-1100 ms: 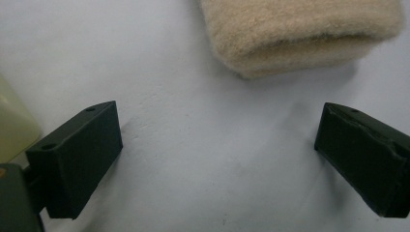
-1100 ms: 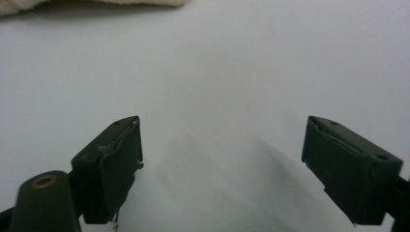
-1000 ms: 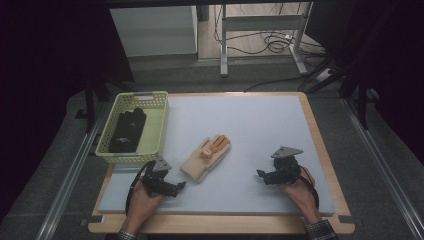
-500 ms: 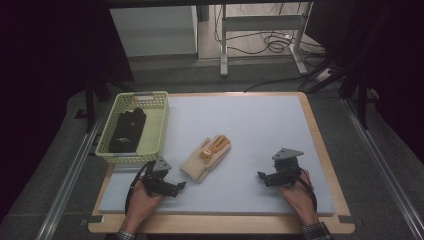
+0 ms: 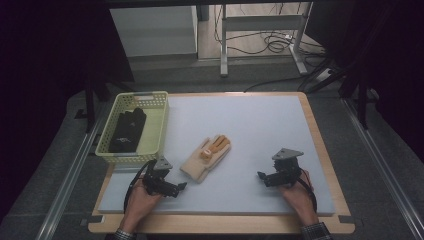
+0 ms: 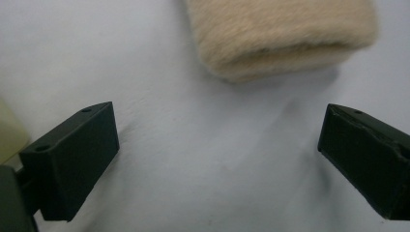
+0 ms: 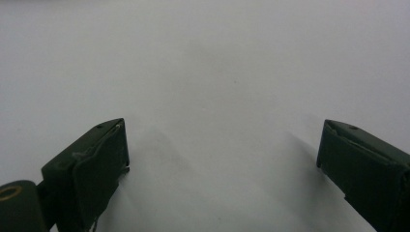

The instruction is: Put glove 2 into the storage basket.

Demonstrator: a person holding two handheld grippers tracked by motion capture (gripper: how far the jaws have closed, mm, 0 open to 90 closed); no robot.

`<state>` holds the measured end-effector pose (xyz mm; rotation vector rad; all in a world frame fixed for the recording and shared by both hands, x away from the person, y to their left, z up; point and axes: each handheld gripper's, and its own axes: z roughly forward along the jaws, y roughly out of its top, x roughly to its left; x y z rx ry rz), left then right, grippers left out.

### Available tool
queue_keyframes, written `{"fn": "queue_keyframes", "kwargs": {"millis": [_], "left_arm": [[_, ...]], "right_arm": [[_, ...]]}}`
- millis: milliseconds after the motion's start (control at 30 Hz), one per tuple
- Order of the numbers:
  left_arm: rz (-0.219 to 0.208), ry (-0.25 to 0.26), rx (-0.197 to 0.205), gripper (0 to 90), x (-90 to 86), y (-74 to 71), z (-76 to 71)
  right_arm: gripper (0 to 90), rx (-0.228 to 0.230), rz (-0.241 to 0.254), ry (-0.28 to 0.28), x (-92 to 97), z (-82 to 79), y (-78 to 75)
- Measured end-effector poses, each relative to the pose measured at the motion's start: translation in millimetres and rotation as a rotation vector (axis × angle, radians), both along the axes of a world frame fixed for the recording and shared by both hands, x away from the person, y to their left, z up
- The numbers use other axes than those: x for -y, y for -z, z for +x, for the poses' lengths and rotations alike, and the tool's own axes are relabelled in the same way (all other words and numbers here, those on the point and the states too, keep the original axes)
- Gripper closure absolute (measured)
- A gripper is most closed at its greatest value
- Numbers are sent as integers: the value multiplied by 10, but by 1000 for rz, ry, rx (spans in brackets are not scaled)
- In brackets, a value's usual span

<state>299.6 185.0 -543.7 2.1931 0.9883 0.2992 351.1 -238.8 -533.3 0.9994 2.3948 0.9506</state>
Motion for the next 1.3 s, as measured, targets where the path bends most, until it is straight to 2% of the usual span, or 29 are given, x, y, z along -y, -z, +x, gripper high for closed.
{"fn": "queue_keyframes", "kwargs": {"millis": [233, 367, 500, 600, 700, 800, 1033, 1167, 1300], "left_arm": [[-5, 25, -5, 0, 54, -156, 23], [-38, 39, -12, 0, 90, -268, 86], [-43, 47, -13, 0, 182, -398, 179], [-28, 50, -17, 0, 295, -481, 285], [-19, 57, -28, 0, 401, -513, 396], [-9, 51, -47, 0, 551, -495, 556], [6, 55, -96, 0, 708, -379, 754], [31, 53, -126, 0, 810, -261, 823], [73, 58, -138, 0, 918, -154, 837]], "right_arm": [[41, 4, -3, 0, 0, -4, -1], [41, 8, -2, 0, -4, -8, 0], [41, 5, -2, 0, -1, -5, 0], [41, 2, 0, -1, 1, -2, 0], [42, 2, 0, -1, 1, -2, 0], [42, 2, 0, 0, 1, -3, 0], [42, 0, 2, 0, 2, -1, 0], [42, -1, 3, 0, 2, 1, 1], [43, -3, 5, 0, 2, 2, 1]]}}
